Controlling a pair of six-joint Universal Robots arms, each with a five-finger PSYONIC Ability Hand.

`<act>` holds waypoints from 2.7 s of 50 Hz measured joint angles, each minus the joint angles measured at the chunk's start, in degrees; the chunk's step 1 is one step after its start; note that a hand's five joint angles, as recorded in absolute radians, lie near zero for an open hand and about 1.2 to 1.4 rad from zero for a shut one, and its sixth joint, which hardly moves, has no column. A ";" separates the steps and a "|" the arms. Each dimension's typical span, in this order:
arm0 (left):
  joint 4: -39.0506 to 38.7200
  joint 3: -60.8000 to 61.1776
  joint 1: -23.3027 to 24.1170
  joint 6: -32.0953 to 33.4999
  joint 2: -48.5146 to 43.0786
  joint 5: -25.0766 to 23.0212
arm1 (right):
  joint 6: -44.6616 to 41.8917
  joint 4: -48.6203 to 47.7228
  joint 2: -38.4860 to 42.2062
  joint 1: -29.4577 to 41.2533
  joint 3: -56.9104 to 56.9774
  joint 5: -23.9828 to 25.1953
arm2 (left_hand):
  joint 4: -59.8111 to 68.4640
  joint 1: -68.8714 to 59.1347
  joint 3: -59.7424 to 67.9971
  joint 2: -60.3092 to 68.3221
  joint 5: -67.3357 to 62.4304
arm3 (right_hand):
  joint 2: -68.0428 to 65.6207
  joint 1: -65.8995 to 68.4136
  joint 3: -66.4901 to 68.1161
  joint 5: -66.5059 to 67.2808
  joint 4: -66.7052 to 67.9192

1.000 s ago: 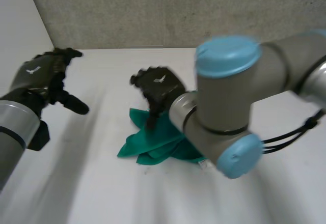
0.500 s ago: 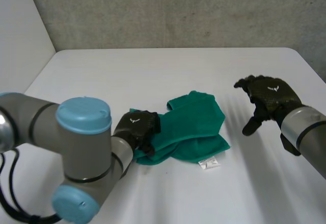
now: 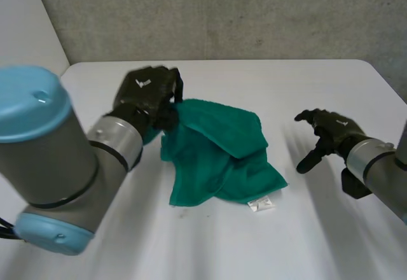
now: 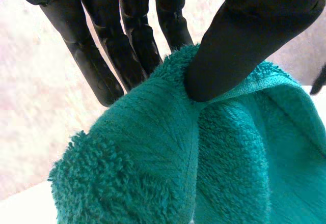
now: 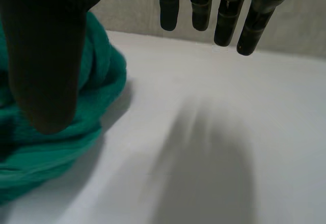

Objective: Fold the towel.

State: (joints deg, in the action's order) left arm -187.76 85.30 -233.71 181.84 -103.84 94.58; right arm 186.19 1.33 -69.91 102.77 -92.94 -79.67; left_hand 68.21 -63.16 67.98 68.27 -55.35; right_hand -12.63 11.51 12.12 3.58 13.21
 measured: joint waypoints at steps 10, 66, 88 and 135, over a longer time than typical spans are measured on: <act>1.06 -0.17 -0.74 7.54 7.67 -0.09 | 13.21 6.22 14.74 7.05 13.38 3.42 | 0.01 0.00 0.00 0.05 0.00 | 0.00 0.00 0.00 0.00 0.00; 3.07 3.91 -13.95 8.34 -7.13 -8.38 | -55.17 32.45 22.72 9.31 43.46 -1.14 | 0.24 0.00 0.22 0.21 0.00 | -52.41 42.71 52.76 50.86 52.40; 2.29 -6.16 -13.56 7.98 -17.07 -3.34 | -54.23 -0.18 11.02 9.16 26.97 -6.87 | 0.24 0.00 0.28 0.24 0.00 | 0.22 -0.17 -0.14 0.01 -0.16; 1.85 0.26 -14.30 9.01 -12.17 -6.49 | -45.14 12.23 12.32 7.79 22.24 -4.45 | 0.27 0.00 0.30 0.27 0.00 | -54.67 44.60 55.55 52.72 54.88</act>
State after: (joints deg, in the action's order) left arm -185.91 85.56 -248.01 190.85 -116.01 88.10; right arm 141.05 13.56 -57.59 110.57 -70.70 -84.13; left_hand 68.48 -63.16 68.28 68.53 -55.35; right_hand -67.31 56.11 67.67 56.29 68.09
